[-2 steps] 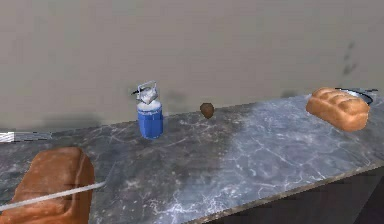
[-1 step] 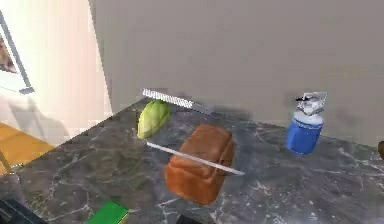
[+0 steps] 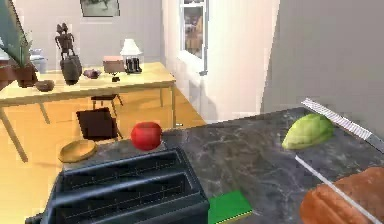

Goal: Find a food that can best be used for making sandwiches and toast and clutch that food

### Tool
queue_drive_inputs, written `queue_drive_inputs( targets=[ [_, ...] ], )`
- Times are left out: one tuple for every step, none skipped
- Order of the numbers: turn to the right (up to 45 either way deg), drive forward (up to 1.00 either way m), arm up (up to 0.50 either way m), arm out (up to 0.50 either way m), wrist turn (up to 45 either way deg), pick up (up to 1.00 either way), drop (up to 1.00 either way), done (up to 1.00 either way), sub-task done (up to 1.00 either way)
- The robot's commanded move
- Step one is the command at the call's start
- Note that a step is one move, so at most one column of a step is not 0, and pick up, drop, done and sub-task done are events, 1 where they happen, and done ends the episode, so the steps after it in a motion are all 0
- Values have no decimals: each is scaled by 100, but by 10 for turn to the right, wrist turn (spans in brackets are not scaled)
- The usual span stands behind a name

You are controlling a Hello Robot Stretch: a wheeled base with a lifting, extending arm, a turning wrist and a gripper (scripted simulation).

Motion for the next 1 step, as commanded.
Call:
queue_drive_inputs(
  targets=[
    [-360,0,0,0,0,0,0,0,0]
  ],
)
